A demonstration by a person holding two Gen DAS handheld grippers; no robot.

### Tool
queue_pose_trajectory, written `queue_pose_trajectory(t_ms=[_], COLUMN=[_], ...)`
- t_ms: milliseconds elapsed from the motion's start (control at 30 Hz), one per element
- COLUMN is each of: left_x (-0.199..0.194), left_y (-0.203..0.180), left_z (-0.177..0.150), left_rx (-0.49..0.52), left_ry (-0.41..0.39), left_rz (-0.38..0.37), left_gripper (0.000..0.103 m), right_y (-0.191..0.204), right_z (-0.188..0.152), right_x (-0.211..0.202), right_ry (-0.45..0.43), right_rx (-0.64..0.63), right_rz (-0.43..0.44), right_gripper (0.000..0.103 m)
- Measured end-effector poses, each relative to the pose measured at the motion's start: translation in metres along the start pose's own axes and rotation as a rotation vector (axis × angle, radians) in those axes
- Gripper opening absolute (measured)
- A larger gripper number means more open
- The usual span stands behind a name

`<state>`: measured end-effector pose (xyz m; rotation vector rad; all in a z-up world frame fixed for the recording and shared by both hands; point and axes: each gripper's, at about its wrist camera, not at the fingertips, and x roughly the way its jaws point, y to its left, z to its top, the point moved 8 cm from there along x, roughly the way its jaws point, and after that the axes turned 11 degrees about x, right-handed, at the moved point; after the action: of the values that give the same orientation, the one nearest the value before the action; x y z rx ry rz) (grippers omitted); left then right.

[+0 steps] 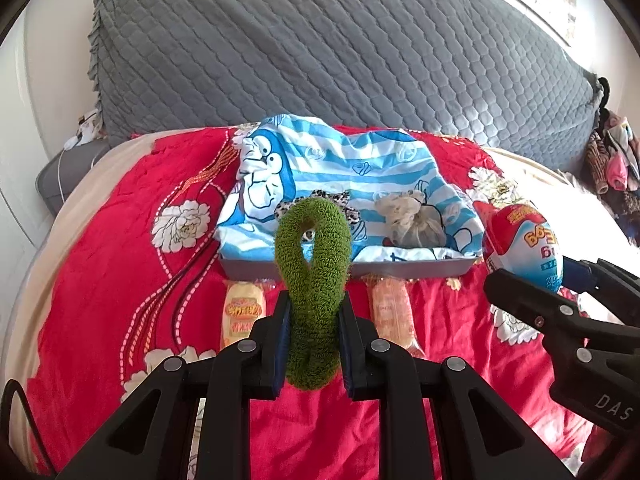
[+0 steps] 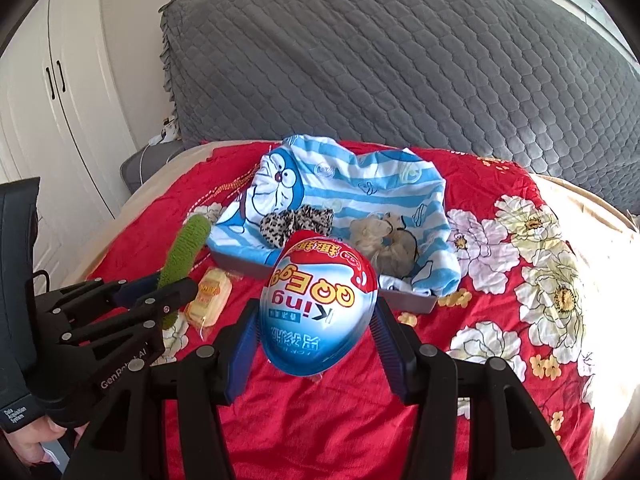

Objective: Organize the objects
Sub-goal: 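Lift both held items and carry them toward the striped cloth in the gray tray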

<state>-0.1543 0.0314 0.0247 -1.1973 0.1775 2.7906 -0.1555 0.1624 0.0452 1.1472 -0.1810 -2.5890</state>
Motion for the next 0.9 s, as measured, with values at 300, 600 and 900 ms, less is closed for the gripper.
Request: queue_pose_trajectory(t_ms=[300,600,900], left_x=[0.009,0.017,0.029], left_y=[-0.001,-0.001,-0.002], left_z=[0.014,0.023,0.031], left_rx=[0.003,0.000,0.002], left_ry=[-0.010,-0.016,-0.012], left_rz=[0.001,-0.001,0.004], left_gripper=[0.022,0.022,0.022], right_y=[-0.003,-0.010,-0.018], right_z=[0.011,0.022,0.030], right_x=[0.003,0.008,0.014], right_ry=[-0.021,-0.036,-0.045], right_rx=[0.008,0.021,0.036], right_rz=[0.001,-0.004,-0.015], right_gripper=[0.055,0.055,0.055])
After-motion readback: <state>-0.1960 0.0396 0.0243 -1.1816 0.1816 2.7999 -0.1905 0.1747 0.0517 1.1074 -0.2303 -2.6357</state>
